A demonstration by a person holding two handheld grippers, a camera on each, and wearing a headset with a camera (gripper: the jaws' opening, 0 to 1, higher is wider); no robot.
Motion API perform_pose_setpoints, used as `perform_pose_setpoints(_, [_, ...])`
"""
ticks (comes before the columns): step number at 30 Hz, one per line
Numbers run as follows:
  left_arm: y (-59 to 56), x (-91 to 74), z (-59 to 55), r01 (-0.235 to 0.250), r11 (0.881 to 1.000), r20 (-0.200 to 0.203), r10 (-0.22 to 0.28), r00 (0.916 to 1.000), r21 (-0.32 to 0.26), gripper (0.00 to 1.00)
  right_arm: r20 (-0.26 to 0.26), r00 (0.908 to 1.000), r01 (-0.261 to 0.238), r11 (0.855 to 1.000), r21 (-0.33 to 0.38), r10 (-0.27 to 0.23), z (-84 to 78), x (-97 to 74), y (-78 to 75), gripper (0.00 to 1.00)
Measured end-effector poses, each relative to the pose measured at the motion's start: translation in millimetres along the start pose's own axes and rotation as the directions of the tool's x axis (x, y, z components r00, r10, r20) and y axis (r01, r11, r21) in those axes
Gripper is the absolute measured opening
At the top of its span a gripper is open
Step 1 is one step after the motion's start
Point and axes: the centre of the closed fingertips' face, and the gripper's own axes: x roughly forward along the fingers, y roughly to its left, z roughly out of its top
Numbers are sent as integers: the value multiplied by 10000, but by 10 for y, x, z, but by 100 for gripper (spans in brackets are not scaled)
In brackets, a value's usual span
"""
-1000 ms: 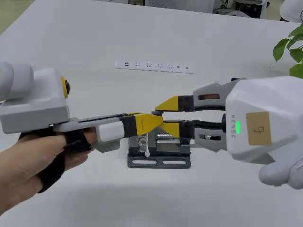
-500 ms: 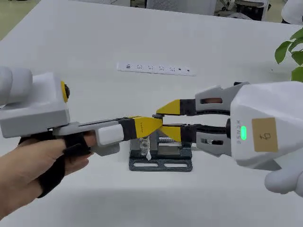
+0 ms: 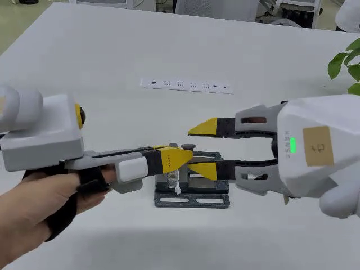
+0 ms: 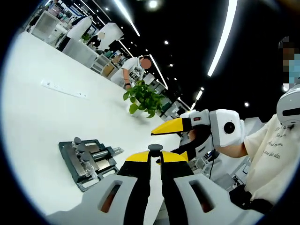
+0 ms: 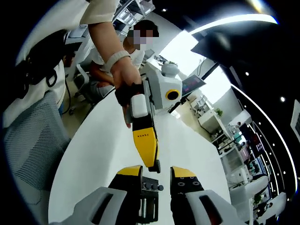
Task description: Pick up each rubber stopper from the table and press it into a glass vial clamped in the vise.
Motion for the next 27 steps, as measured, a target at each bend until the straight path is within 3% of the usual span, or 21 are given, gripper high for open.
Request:
perform_pose_setpoints(3, [28, 4, -86, -228, 9964, -587, 276, 9979, 822, 4, -39, 9991, -420, 9959, 796, 424, -24, -29, 15, 22])
perform_pose_setpoints(5, [16, 17, -145, -187, 9914, -942, 310, 9951, 1294, 4, -57, 9946, -1023, 9878, 1176, 1036, -44, -41, 74, 26])
perform_pose_setpoints(8, [16, 32, -229, -144, 9787, -1419, 442, 9889, 2050, 4, 46, 9834, -1802, 9735, 1409, 1813, -42, -65, 165, 24])
perform_pose_setpoints(10, [41, 36, -309, -169, 9596, -1876, 722, 9796, 2807, 4, -57, 9696, -2402, 9564, 1659, 2445, -69, -83, 249, 22])
perform_pose_setpoints(12, [56, 37, -399, -99, 9407, -2331, 942, 9679, 3391, 4, -144, 9617, -2671, 9479, 1739, 2736, -94, -83, 287, 21])
perform_pose_setpoints(14, [51, 49, -460, 48, 9281, -2568, 980, 9615, 3722, 4, -221, 9530, -2926, 9369, 1914, 3022, -118, -75, 329, 21])
perform_pose_setpoints(16, [50, 57, -484, 97, 9186, -2638, 1034, 9590, 3951, 4, -280, 9408, -3264, 9254, 1925, 3377, -139, -72, 391, 24])
perform_pose_setpoints(17, [48, 62, -508, 168, 9110, -2743, 1065, 9557, 4121, 4, -385, 9302, -3489, 9119, 2159, 3651, -166, -66, 443, 25])
perform_pose_setpoints(19, [62, 66, -539, 310, 8817, -2945, 1240, 9476, 4708, 4, -425, 9250, -3608, 9079, 2132, 3776, -180, -39, 467, 25])
perform_pose_setpoints(20, [63, 70, -548, 350, 8729, -3002, 1295, 9451, 4866, 4, -472, 9194, -3723, 9027, 2155, 3905, -190, -37, 490, 25])
perform_pose_setpoints(24, [47, 85, -569, 422, 8572, -3044, 1358, 9428, 5133, 4, -422, 9029, -4082, 8839, 2281, 4279, -187, -22, 550, 21])
perform_pose_setpoints(27, [49, 82, -569, 397, 8397, -2991, 1484, 9426, 5416, 4, -472, 8966, -4175, 8762, 2407, 4402, -203, 0, 576, 18])
